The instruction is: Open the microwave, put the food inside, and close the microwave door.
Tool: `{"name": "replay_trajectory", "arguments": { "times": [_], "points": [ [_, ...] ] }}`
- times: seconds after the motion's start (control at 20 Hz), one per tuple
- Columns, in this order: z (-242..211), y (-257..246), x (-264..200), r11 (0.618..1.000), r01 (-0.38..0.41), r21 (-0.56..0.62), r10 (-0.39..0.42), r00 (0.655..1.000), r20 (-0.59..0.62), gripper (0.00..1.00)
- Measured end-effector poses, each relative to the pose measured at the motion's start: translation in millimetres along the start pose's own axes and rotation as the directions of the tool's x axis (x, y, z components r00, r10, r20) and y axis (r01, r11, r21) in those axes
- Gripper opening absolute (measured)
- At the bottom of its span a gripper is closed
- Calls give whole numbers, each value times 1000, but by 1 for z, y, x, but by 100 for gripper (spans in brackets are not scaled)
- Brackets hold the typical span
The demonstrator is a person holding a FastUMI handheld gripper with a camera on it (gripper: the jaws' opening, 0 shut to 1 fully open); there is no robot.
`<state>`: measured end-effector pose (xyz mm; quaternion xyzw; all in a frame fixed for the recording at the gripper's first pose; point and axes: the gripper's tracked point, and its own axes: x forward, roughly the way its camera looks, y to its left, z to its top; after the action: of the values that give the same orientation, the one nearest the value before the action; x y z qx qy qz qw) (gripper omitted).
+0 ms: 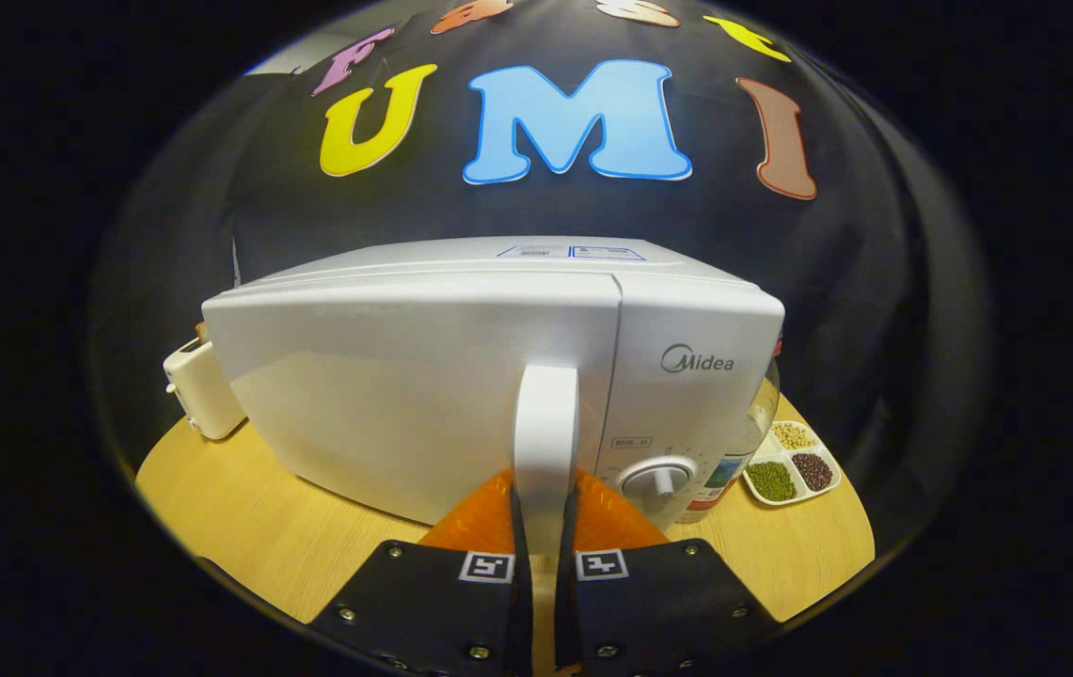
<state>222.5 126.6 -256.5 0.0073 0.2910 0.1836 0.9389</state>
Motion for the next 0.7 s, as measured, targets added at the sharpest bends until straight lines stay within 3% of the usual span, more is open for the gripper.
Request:
{"name": "replay_trajectory", "arguments": {
  "times": [0.25,0.7],
  "points": [
    [-19,14,-35,991,-18,-133,14,999,-30,10],
    [-53,53,-100,985,-83,-150,60,987,-150,10]
  ]
}}
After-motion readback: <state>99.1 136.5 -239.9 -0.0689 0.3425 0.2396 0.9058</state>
